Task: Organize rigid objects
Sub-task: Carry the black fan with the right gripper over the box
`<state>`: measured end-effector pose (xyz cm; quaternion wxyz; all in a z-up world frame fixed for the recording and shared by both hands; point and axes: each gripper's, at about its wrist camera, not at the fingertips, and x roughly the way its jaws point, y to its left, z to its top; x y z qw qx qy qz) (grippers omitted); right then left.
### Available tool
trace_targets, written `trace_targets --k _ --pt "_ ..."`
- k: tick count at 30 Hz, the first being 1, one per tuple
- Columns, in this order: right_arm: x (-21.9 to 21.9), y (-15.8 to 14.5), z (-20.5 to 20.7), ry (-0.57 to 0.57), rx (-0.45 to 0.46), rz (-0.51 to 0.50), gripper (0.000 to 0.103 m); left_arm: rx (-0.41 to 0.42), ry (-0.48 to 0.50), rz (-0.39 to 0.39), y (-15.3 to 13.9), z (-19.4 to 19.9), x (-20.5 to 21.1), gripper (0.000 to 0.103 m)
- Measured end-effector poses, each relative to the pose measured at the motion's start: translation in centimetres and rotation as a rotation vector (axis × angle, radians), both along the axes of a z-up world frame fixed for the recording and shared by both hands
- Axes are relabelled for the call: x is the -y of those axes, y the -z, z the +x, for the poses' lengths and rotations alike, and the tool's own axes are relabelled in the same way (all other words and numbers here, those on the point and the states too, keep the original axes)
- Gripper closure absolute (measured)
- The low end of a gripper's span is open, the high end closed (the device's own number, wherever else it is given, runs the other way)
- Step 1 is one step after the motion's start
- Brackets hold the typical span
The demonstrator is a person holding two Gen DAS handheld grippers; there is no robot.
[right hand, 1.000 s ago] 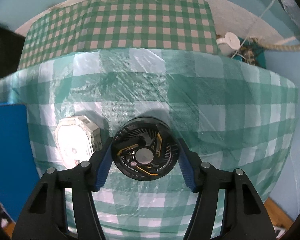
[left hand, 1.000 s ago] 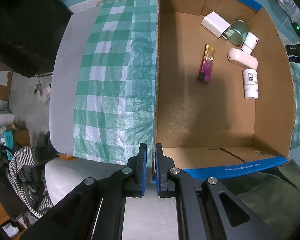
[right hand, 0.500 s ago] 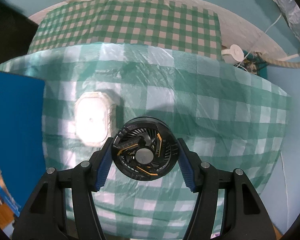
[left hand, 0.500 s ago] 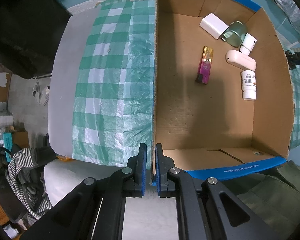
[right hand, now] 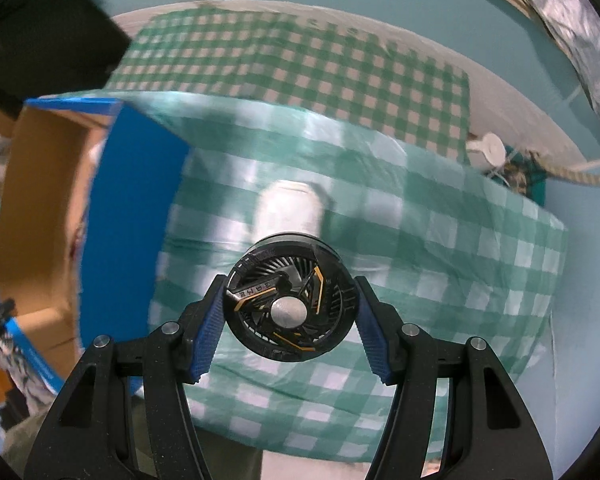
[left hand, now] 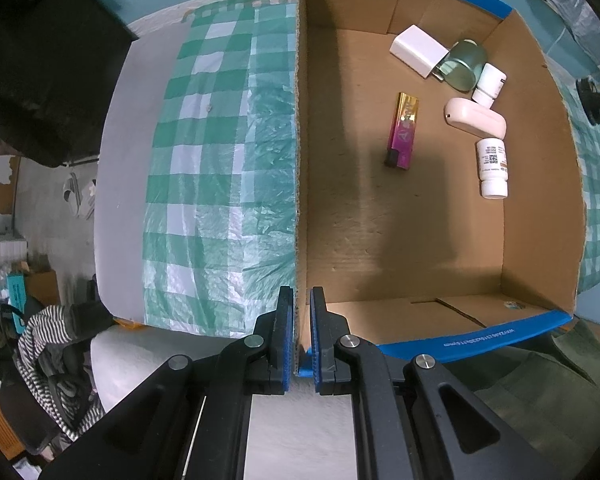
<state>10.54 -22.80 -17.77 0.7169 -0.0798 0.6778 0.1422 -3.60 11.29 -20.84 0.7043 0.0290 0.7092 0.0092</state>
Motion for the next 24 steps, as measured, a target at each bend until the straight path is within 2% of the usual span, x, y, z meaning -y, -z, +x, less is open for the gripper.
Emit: trace_targets --k 10,24 --pt "-5.6 -3.3 -0.6 -0.14 0.04 0.028 0.041 0.004 0.008 -0.001 0.0 0.1 -0.1 0.095" --pt "-13.0 -3.5 -1.7 -0.288 0.051 0.028 0.041 0.006 0.006 -0.003 0.0 0.1 -0.1 0.095"
